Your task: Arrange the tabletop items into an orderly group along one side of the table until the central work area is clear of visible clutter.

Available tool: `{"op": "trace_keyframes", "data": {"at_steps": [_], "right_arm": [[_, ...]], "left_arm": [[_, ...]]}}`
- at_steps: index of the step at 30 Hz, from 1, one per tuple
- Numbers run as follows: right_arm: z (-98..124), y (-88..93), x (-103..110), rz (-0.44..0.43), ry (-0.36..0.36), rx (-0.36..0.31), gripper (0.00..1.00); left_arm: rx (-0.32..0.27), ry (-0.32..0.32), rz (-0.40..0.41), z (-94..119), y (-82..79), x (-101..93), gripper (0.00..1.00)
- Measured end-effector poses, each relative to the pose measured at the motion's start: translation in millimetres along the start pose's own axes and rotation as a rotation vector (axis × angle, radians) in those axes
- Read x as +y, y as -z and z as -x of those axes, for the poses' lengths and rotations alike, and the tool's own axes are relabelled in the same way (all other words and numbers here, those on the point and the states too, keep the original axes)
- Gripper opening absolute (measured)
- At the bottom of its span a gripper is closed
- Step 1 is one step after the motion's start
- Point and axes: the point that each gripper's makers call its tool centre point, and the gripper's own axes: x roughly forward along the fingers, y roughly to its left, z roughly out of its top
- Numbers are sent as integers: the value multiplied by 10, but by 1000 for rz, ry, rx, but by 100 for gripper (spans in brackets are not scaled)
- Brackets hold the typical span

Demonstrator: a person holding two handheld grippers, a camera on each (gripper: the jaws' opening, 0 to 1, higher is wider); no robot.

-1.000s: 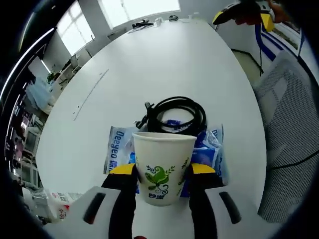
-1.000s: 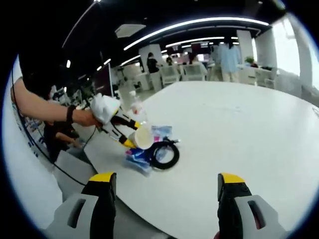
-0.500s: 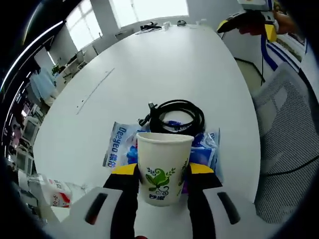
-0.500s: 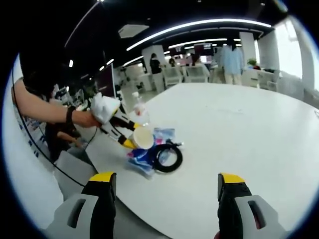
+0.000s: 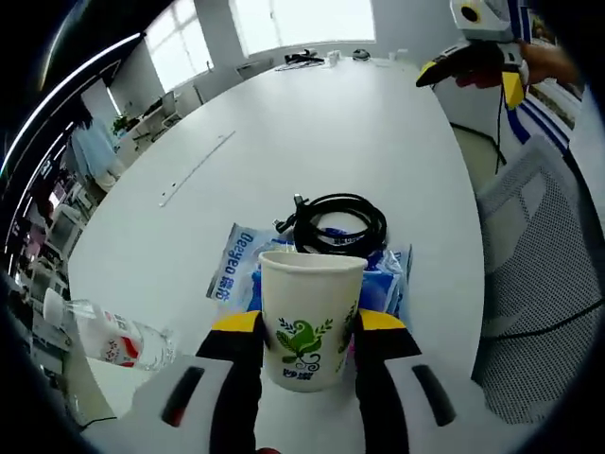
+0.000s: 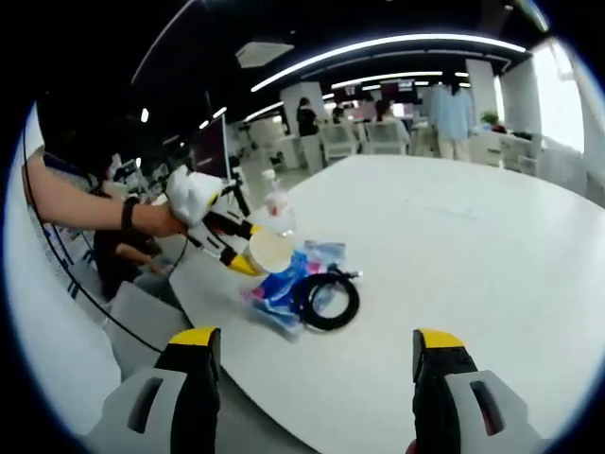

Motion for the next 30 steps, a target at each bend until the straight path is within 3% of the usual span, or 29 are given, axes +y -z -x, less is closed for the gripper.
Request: {"op": "trace_keyframes", "data": {"at_steps": [8,21,30], "right_arm": [[-150,-33,176,17,-62,11,84],[-533,-265,471,-9,-206,-17,80],[-783,-412,767,-52,-313,-56,66]], "left_arm": [[-58,-14,48,152,-143,-106,36],[-110,-9,10,277,-394,-370,36],[-137,3,2,243,-514,-498,36]]}}
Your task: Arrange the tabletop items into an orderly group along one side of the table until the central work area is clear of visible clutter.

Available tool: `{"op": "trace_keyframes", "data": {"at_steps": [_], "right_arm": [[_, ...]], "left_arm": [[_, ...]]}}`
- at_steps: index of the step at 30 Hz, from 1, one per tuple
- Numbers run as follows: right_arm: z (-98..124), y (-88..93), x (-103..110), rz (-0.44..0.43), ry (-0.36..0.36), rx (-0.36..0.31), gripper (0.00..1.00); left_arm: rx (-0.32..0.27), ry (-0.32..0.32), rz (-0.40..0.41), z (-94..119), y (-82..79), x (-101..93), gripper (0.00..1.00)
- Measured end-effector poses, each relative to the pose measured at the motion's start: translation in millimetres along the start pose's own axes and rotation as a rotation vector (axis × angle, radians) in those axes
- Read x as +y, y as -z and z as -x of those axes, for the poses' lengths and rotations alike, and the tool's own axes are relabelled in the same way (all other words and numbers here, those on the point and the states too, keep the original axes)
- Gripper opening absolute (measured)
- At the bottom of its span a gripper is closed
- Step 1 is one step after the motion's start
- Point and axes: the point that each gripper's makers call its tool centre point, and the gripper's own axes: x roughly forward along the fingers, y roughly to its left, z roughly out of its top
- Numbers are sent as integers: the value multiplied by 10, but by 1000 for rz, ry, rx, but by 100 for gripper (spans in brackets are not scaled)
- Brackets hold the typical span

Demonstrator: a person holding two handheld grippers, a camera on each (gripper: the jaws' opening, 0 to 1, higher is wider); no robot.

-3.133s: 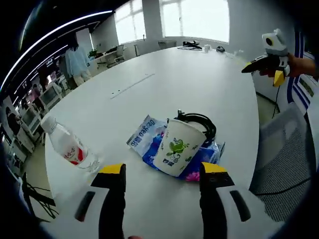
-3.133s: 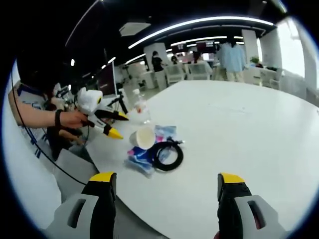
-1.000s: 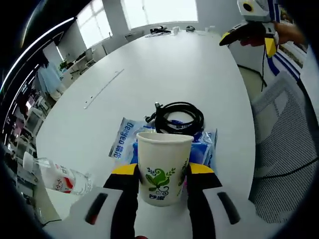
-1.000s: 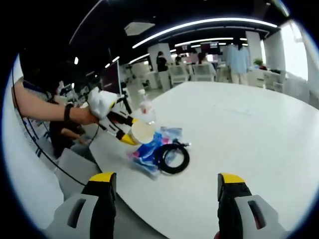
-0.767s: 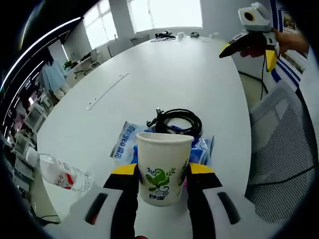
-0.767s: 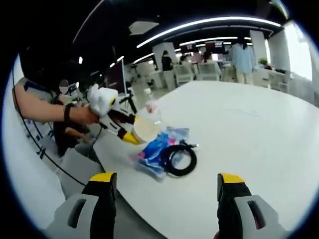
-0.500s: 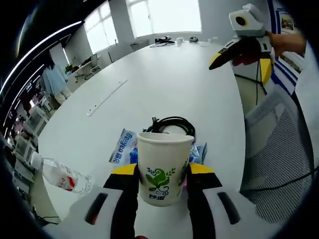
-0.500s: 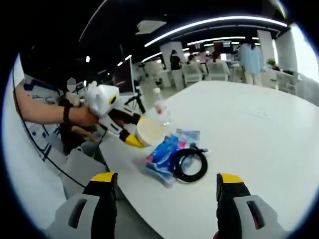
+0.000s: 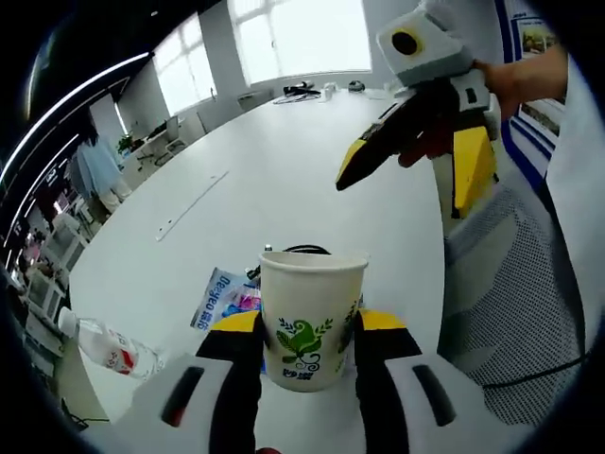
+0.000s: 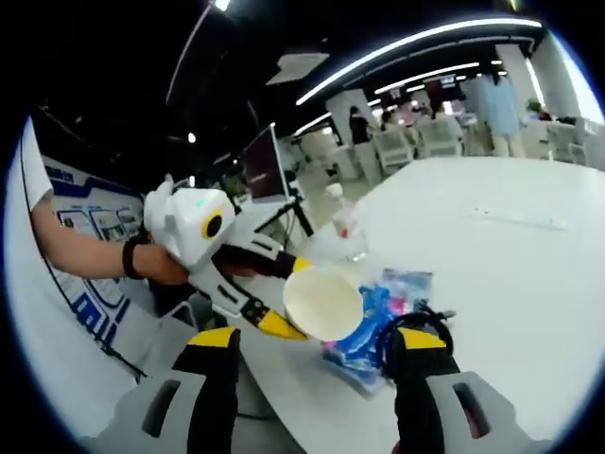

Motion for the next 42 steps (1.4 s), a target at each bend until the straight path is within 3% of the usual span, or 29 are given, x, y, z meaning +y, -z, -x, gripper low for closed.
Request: {"op": "trace_keyframes", "data": {"at_steps": [9,17,24,33,37,42], "right_arm": [[-159,23,178,2,-63,20,56],[-244,-38,219,-85,-97,-25,44],[-298,10,298,-82,-110,-7,35],[-320,51,321,-83,-108,0,16],[-325,46,355,-75,-117,-5,2],[-316,88,357,-47,-119,18,0]], "left_arm": [[-17,9,-9,-25,-108,-137,36],[-19,17,-36,-43,-163,-212,36],[-30,26,-50,-57,-236,-282,36],[-24,37,-85,-53,-249,-348,36],[-18,38,-98,-54,-242,-355,36],[-22,43,-101,-51,-243,-364,36]]}}
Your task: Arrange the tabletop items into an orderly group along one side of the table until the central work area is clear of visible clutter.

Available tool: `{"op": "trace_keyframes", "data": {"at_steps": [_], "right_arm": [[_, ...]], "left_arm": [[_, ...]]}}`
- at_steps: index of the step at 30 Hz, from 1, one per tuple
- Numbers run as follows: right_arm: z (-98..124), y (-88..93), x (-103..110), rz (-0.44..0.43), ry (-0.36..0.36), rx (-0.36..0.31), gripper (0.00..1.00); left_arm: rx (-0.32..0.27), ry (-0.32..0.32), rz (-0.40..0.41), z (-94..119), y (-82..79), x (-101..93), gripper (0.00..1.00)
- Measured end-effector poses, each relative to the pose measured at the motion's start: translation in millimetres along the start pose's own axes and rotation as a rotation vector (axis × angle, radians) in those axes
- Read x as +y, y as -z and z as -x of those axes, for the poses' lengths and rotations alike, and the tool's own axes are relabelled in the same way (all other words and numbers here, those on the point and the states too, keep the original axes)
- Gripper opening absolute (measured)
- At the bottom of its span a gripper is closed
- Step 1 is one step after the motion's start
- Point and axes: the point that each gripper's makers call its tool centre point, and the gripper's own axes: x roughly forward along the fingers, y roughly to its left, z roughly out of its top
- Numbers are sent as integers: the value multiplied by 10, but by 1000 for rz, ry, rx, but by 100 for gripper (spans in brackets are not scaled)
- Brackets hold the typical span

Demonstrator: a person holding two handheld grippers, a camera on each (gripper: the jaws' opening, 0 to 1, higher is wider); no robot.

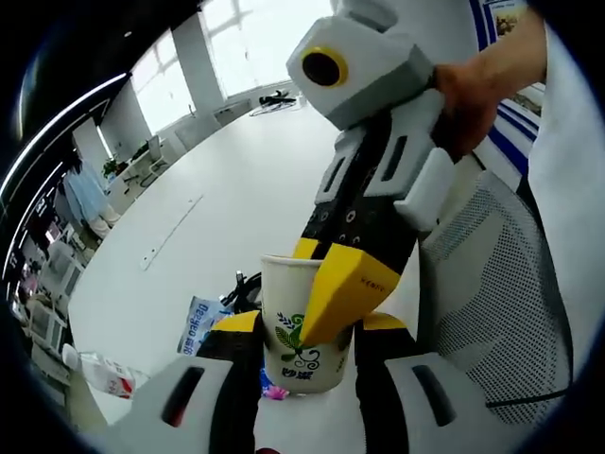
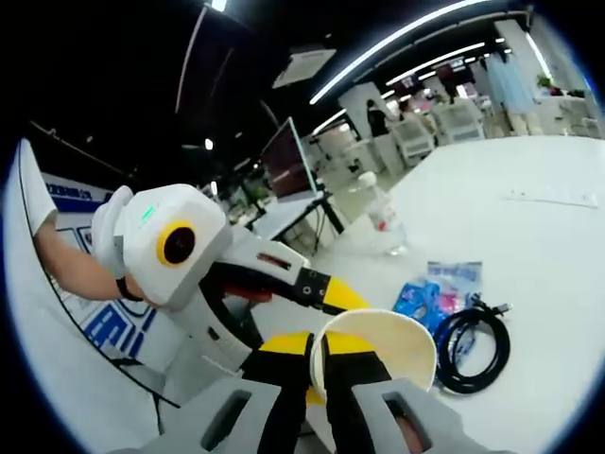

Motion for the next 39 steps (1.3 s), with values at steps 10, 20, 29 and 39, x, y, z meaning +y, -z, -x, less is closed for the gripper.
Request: {"op": "trace_keyframes", "data": {"at_steps": [10,20,29,39], "right_arm": [[-2,49,-10,-24,14,14,0],[-87,91,13,-24,20,40,0],[-205,33,18,-3,1,72,0],[-414,27,26,59,-16,142,0]], "left_arm": [[8,1,-10,-15,13,-25,37],[20,-6,13,4,106,-5,38],[-5,-47,84,115,166,124,39],[-44,-115,229,310,374,298,45]]}}
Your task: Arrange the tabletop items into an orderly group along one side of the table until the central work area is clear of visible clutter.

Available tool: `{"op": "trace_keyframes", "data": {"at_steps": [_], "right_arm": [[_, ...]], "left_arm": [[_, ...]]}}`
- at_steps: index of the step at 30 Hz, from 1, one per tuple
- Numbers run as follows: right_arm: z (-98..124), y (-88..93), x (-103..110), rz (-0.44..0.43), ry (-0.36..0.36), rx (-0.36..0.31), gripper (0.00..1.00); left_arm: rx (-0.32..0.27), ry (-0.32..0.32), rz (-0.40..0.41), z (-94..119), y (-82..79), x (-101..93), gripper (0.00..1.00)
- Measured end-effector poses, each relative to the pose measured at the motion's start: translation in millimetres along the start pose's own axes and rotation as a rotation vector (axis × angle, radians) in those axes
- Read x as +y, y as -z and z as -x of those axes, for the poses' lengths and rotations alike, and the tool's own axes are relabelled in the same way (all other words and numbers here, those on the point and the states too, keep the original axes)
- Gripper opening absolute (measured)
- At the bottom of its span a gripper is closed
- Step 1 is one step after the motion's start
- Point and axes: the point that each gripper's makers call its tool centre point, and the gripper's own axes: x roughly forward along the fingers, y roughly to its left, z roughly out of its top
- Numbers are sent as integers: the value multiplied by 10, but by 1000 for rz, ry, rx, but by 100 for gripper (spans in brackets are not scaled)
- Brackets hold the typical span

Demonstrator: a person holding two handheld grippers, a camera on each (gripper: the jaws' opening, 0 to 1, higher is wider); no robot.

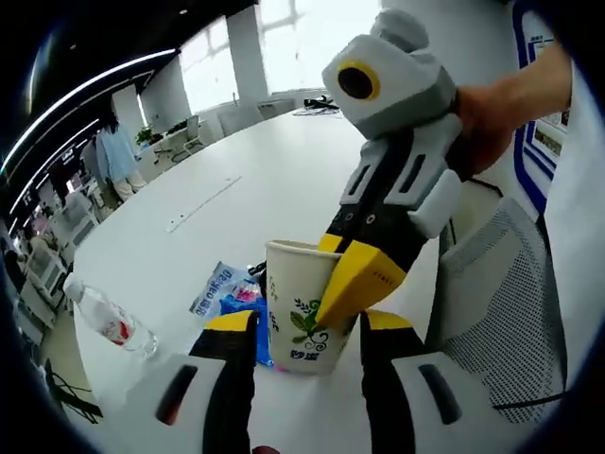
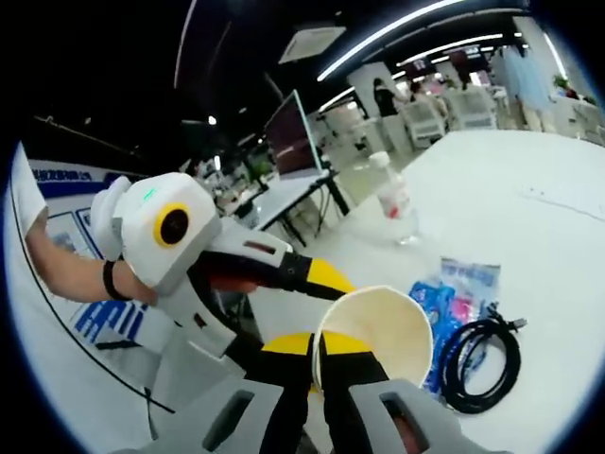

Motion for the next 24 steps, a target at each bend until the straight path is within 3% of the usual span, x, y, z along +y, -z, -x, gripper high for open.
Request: {"op": "trace_keyframes", "data": {"at_steps": [8,15,16,24], "right_arm": [[-139,-23,17,45,3,48,0],[-229,-93,-109,67,9,83,0],[-240,-97,-128,76,11,90,0],[-341,-171,-348,135,35,146,0]], "left_arm": [[-9,-55,91,202,126,150,52],[-54,-136,193,415,180,341,59],[-62,-143,212,485,253,414,59],[-99,-208,265,743,361,666,62]]}}
